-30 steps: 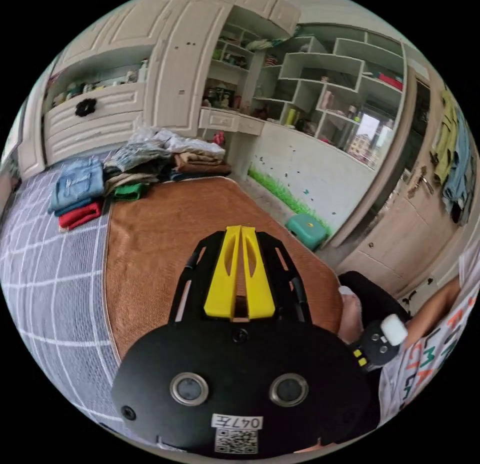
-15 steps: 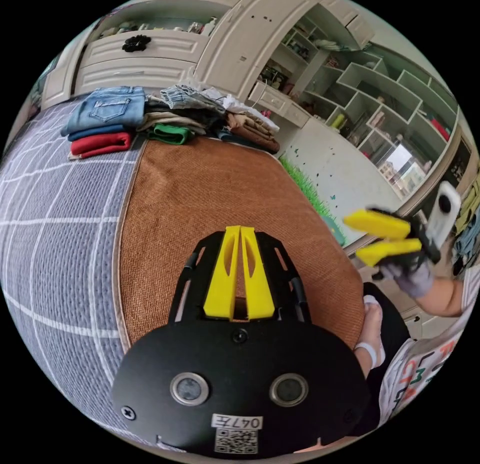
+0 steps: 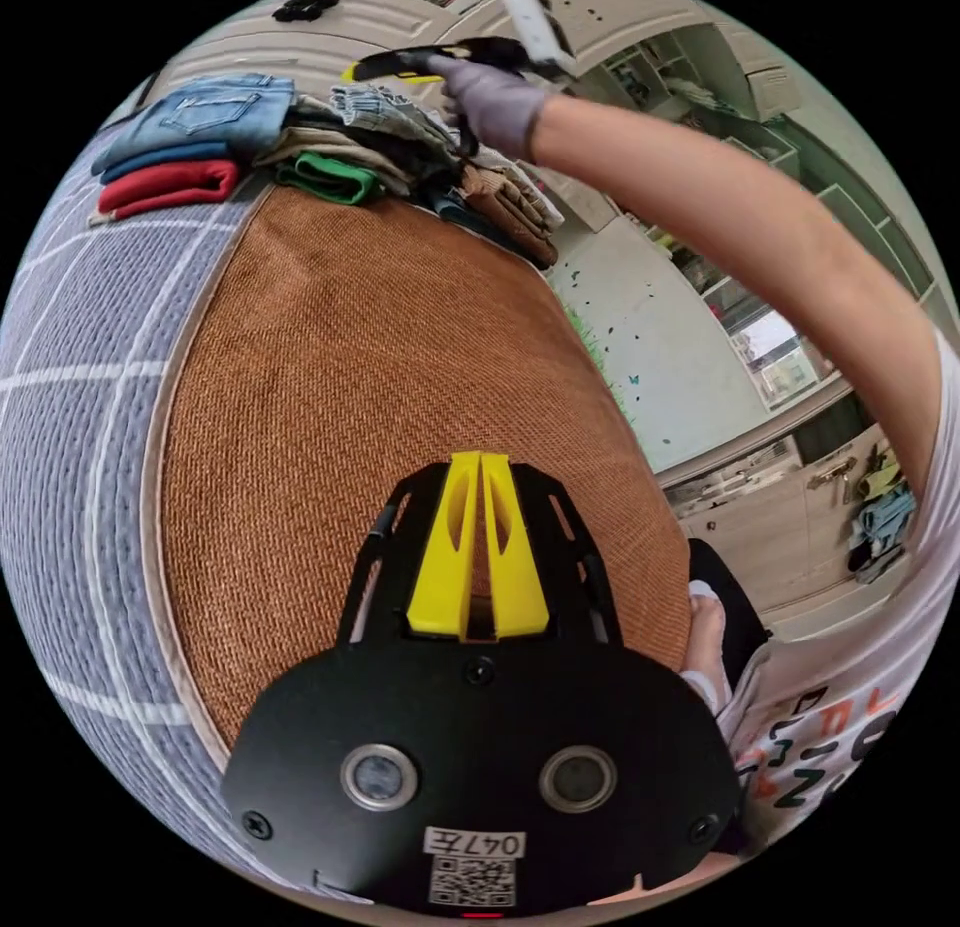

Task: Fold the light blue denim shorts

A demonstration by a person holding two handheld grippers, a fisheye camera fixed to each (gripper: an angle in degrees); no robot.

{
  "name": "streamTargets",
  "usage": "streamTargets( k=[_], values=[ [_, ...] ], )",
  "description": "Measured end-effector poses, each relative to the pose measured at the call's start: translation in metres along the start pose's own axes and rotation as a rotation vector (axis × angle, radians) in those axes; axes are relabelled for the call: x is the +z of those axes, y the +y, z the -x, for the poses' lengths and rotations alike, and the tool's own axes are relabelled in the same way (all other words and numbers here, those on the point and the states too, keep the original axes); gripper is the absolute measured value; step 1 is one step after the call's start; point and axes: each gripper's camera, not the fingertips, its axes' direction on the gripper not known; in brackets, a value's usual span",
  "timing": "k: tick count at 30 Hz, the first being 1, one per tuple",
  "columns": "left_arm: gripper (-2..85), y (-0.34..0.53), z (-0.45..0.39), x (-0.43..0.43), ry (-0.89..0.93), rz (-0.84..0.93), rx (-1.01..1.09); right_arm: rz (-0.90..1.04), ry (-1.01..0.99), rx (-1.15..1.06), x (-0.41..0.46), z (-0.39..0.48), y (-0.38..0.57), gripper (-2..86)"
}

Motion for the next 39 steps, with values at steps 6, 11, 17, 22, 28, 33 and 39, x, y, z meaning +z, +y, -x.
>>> streamTargets(
  k=[6,11,17,22,28,33,39],
  values=[
    [-1.0,-0.034,-0.001,0.019,0.093,0.105,0.024,0.26,0.179,0.022,0.094,-0.002,-0.021,4.6],
    [-1.0,-0.056,-0.004,0.002,0.098,0.053,-0.015,0.174,0.084,0.039,0.071,-0.014,0.021,0.1],
    [-1.0,-0.051,-0.009,-0.075,-0.22,-0.161,-0.247,0.159,-0.326,-0.273,-0.058,0.007,0.151,0.1],
    [-0.9,-0.03,-0.026,-0.122,-0.322,-0.249,-0.389,0.454,-0.544,-0.296,-0.126,0.033,0.309,2.9],
    [-0.2,-0.046,-0.139,-0.117,-0.209,-0.091,0.092,0.352,-0.566,0.138,-0.214,0.016,0.493,5.2],
    [7.2,-0.038,-0.267,-0.12,-0.23,0.038,0.338,0.174,-0.676,0.392,-0.243,0.019,0.58,2.8],
    [6.8,-0.006,-0.342,-0.117,-0.324,0.228,0.197,0.074,-0.697,0.337,-0.233,0.034,0.599,0.6]
  ],
)
